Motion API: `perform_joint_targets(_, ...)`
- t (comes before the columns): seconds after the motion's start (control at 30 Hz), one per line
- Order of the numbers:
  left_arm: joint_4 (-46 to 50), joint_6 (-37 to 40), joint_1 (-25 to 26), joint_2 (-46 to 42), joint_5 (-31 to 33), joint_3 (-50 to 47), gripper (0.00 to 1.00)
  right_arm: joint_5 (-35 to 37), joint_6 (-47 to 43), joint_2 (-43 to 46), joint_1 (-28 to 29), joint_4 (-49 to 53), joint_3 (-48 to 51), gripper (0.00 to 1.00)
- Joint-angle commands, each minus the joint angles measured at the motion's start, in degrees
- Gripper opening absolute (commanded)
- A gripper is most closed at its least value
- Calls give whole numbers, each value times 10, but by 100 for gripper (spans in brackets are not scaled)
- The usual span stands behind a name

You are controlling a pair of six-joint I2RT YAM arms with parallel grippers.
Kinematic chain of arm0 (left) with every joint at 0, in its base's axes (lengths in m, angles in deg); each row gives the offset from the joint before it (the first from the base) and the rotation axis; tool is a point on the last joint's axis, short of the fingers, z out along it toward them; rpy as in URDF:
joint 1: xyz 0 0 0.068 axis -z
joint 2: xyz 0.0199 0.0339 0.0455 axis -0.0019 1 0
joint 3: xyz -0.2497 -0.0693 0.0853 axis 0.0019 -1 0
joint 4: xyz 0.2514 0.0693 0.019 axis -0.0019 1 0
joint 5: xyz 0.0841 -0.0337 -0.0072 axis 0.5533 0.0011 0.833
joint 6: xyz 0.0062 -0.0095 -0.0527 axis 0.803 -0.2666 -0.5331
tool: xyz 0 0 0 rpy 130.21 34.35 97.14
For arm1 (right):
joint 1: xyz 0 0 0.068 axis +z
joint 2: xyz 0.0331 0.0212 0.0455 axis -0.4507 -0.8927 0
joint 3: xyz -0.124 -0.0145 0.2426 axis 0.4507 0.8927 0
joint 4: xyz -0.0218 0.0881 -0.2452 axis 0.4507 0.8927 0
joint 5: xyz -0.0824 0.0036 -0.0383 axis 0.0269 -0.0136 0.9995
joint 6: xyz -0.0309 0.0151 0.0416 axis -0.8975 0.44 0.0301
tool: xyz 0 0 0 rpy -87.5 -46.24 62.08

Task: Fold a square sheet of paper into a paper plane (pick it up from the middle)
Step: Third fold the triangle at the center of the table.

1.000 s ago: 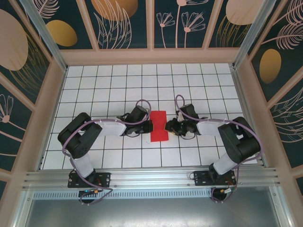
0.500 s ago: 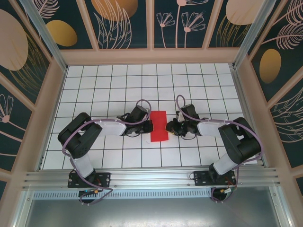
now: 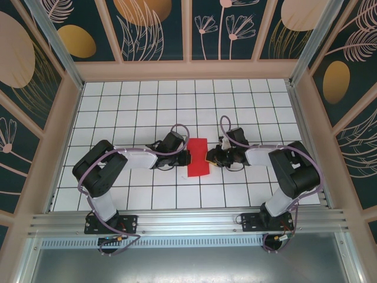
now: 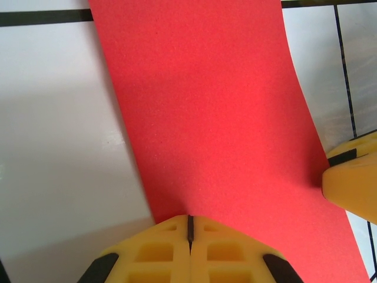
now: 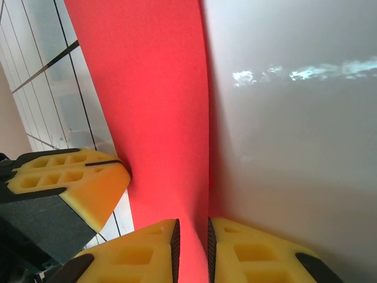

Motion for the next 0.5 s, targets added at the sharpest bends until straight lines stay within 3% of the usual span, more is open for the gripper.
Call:
perform_joint_targets(0.0,36,21,1,23,-12,6,5,-21,-20,-9,-6,-14,-16,20)
perform_joint_targets(0.17,45,35,1,18,-4,9,8,-22,-25,-10,-16,-5,-16,12)
perform_joint_targets(0.33,46,51,1,-20,3,13,25,-23,-16,-8,-17,-8,-10,4)
perform_joint_targets(0.47,39,73,5,-79,15,6,37,-21,0,-3,-17,-16,-6,3)
